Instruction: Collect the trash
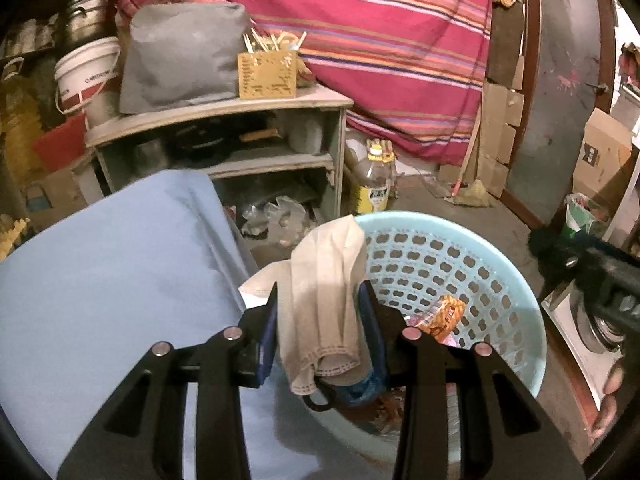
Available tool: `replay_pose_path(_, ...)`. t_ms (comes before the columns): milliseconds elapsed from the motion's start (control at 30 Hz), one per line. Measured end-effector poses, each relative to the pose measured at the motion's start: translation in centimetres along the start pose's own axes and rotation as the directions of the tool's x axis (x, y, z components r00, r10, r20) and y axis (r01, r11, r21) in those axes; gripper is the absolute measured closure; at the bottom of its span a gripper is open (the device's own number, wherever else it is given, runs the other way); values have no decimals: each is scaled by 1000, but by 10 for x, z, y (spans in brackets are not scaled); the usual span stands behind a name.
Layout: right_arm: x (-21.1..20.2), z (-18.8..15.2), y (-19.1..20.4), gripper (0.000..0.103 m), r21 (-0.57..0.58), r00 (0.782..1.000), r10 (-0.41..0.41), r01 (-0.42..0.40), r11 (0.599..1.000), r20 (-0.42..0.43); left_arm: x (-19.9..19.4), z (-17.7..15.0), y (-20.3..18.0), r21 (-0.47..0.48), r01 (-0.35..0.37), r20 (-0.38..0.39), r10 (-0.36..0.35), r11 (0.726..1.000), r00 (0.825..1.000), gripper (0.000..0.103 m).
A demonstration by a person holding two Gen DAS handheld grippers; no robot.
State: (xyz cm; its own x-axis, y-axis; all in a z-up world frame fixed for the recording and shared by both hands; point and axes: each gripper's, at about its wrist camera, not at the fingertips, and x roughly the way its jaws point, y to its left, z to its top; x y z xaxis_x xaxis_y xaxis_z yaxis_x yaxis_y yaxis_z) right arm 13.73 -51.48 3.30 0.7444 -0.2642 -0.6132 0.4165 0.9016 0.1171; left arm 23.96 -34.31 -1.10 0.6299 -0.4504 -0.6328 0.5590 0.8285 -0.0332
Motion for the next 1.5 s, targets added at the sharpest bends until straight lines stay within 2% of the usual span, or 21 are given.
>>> replay_pose_path(133,-1,1,-8,13,29,1000,-3,3,1000,1,17,1,-10,4,7,-26,-6,1000,1000,64)
replay_pose_path(267,2,2,-11,13,61,1000,5,-4,998,-9,25,5,-13,-20,51,-46,-52,999,998,62)
replay_pose_path(333,2,2,-11,13,61,1000,2,-2,998,-7,26,5,-14,-23,40,-44,-41,999,998,44)
replay_pose_path(400,1,3,-13,13,66,1000,3,-3,998,-4,24,4,-13,-20,24,-42,-25,999,999,33)
replay_pose_path(633,8,0,-13,13,66,1000,1,1,998,-26,6,-8,-7,-6,-1,-23,1,1000,1000,24)
replay_pose_path(733,7,0,-6,13,51,1000,6,-5,999,-25,-9,-15,3,-5,-26,-6,26,1000,1000,14)
replay_pose_path(933,3,-2,17,12,7,999,28,-28,1000,-16,-45,-27,32,-67,-34,-2,34,997,999,13)
replay_pose_path(1133,-10,-11,45,9,-71,998,60,-60,996,-7,-91,-42,55,-66,-113,55,117,991,992,6)
replay_pose_path(1233,-19,-19,59,6,-116,997,71,-72,991,-5,-115,-55,72,-95,-151,76,158,984,984,5)
replay_pose_path(1400,-42,-40,78,5,-176,998,66,-64,982,4,-147,-84,97,-132,-146,65,156,980,986,5)
replay_pose_path(1500,-62,-52,92,5,-188,996,84,-79,979,21,-167,-104,107,-128,-190,70,200,973,977,5)
